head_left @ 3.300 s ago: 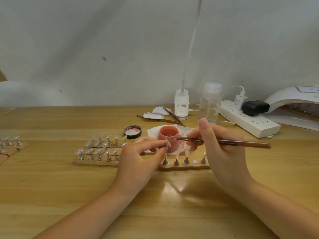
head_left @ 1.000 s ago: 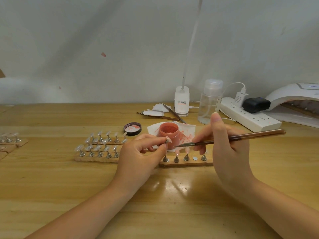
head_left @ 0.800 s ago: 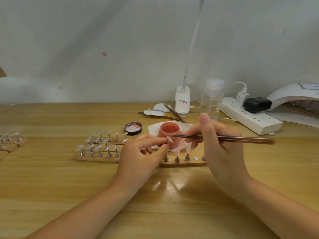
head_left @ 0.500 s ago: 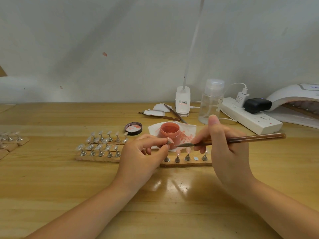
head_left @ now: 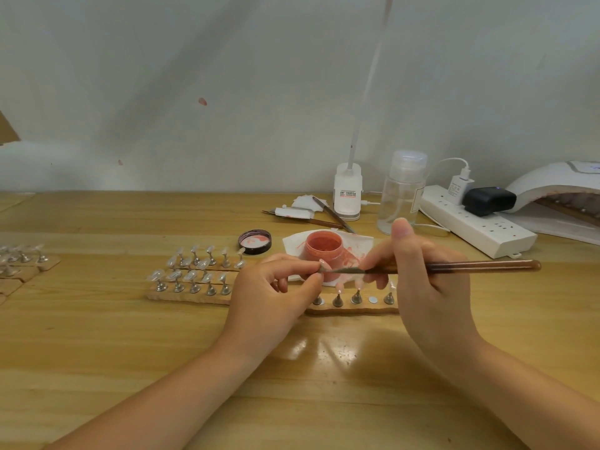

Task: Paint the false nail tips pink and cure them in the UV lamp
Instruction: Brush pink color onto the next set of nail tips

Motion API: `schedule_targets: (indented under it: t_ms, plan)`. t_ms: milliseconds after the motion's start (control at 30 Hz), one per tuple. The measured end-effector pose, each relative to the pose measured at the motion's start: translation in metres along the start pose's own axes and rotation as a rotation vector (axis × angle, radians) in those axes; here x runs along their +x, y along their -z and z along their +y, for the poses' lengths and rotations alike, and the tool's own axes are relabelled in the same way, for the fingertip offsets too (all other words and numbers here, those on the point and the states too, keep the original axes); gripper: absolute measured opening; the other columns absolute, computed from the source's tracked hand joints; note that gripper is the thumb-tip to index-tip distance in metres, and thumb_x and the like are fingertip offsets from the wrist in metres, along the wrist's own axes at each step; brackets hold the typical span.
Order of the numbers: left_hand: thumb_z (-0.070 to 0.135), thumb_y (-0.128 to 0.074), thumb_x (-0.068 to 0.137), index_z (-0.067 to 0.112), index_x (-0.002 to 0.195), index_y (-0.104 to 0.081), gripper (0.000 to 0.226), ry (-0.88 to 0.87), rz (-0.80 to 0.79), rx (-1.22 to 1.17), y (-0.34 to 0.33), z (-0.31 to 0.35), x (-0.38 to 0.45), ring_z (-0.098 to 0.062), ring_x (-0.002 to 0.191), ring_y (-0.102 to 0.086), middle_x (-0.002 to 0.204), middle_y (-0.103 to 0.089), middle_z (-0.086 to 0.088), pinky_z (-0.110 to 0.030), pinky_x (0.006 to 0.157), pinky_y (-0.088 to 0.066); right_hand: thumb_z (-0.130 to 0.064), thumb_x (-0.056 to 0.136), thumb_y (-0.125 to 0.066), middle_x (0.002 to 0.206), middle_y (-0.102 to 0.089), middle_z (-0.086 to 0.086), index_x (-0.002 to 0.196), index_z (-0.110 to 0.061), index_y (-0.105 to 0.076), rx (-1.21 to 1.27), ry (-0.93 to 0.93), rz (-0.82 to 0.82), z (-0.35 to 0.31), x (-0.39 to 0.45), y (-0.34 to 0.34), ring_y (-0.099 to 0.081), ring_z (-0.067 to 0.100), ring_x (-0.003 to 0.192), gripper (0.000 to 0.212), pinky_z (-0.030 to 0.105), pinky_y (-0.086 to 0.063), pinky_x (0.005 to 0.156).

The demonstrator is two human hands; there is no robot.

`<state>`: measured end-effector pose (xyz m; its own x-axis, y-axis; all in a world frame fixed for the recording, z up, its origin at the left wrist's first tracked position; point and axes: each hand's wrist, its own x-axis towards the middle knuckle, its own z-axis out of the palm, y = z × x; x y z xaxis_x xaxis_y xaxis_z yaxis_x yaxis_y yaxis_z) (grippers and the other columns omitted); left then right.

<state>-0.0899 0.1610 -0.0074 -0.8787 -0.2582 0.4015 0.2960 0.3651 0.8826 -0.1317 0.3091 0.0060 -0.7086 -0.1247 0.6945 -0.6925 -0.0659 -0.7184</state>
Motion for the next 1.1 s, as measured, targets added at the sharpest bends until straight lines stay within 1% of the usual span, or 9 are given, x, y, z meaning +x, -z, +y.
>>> schedule_targets:
  t_ms: [167,333,433,533,700,800,933,1000,1100]
  plan:
    - [0.01,-0.071,0.074,0.029,0.078,-0.072,0.02,0.006,-0.007,-0.001,-0.0003,-0.0013,0.0005,-0.001,0.05,-0.038,0.075,-0.067,0.005,-0.011,0.049,-0.034,-0.038,0.088,-0.04,0.058,-0.065,-0.012,0.065,-0.021,-0.066,-0.052,-0.007,-0.029,0.001,0.0004,-0.003,-0.06,0.002,0.055,0.039,0.008,-0.041,0.056]
    - [0.01,-0.071,0.074,0.036,0.075,-0.071,0.027,0.009,0.007,0.004,-0.0001,-0.0036,0.0015,-0.003,0.056,-0.042,0.076,-0.068,0.004,-0.014,0.051,-0.036,-0.038,0.088,-0.038,0.054,-0.062,-0.003,0.058,-0.015,-0.065,0.012,-0.029,-0.003,0.002,-0.0003,0.0037,-0.057,0.004,0.05,0.046,0.011,-0.042,0.052]
    - [0.011,-0.071,0.074,0.036,0.075,-0.071,0.025,0.004,0.003,0.006,-0.0002,-0.0037,0.0018,-0.005,0.059,-0.045,0.076,-0.068,0.003,-0.015,0.052,-0.037,-0.037,0.089,-0.039,0.057,-0.064,-0.008,0.062,-0.021,-0.065,0.023,-0.024,0.002,0.0004,0.0012,0.0023,-0.058,0.003,0.052,0.041,0.01,-0.043,0.053]
    - [0.013,-0.071,0.073,0.035,0.076,-0.072,0.022,0.0,-0.002,0.008,-0.0005,-0.0029,0.0016,-0.005,0.06,-0.046,0.076,-0.068,0.004,-0.016,0.052,-0.038,-0.039,0.092,-0.047,0.062,-0.067,-0.009,0.066,-0.026,-0.066,-0.019,-0.03,-0.003,-0.0004,0.0031,-0.0026,-0.06,0.004,0.056,0.035,0.011,-0.045,0.055]
    - [0.011,-0.071,0.074,0.036,0.076,-0.071,0.025,0.002,-0.002,0.021,-0.0002,-0.0031,0.0017,-0.008,0.064,-0.05,0.076,-0.068,0.006,-0.019,0.056,-0.041,-0.031,0.09,-0.04,0.052,-0.063,-0.007,0.059,-0.02,-0.065,0.023,-0.065,0.005,0.0006,0.0026,-0.0008,-0.059,0.003,0.05,0.041,0.009,-0.043,0.052]
    - [0.011,-0.071,0.074,0.037,0.075,-0.071,0.027,-0.011,-0.002,0.019,-0.0001,-0.0024,0.0015,-0.005,0.064,-0.05,0.076,-0.068,0.007,-0.018,0.057,-0.041,-0.03,0.091,-0.039,0.049,-0.059,0.003,0.052,-0.013,-0.062,0.048,-0.078,0.04,0.0004,0.0011,0.0021,-0.055,0.005,0.045,0.048,0.011,-0.043,0.05]
    - [0.013,-0.072,0.073,0.035,0.076,-0.073,0.022,-0.044,-0.027,0.021,0.0008,-0.0018,0.002,-0.002,0.069,-0.051,0.08,-0.066,0.01,-0.015,0.058,-0.039,-0.03,0.092,-0.048,0.05,-0.062,-0.01,0.057,-0.017,-0.064,0.09,-0.032,0.069,-0.0025,0.0016,0.0004,-0.056,0.002,0.048,0.041,0.01,-0.043,0.052]
    - [0.016,-0.073,0.071,0.036,0.074,-0.074,0.02,-0.06,-0.036,0.012,0.0015,-0.0023,0.0028,-0.002,0.074,-0.052,0.083,-0.064,0.015,-0.013,0.059,-0.039,-0.034,0.088,-0.046,0.054,-0.064,-0.012,0.061,-0.022,-0.065,0.089,-0.013,0.088,-0.0038,0.0022,0.0005,-0.057,0.002,0.051,0.035,0.011,-0.044,0.053]
    - [0.031,-0.072,0.065,0.035,0.074,-0.074,0.01,-0.068,-0.038,-0.013,0.0014,-0.0022,0.0034,-0.003,0.078,-0.055,0.086,-0.063,0.019,-0.013,0.06,-0.039,-0.034,0.086,-0.048,0.056,-0.063,-0.014,0.065,-0.025,-0.064,0.047,0.003,0.082,-0.0042,0.003,0.0018,-0.058,0.002,0.055,0.028,0.011,-0.044,0.055]
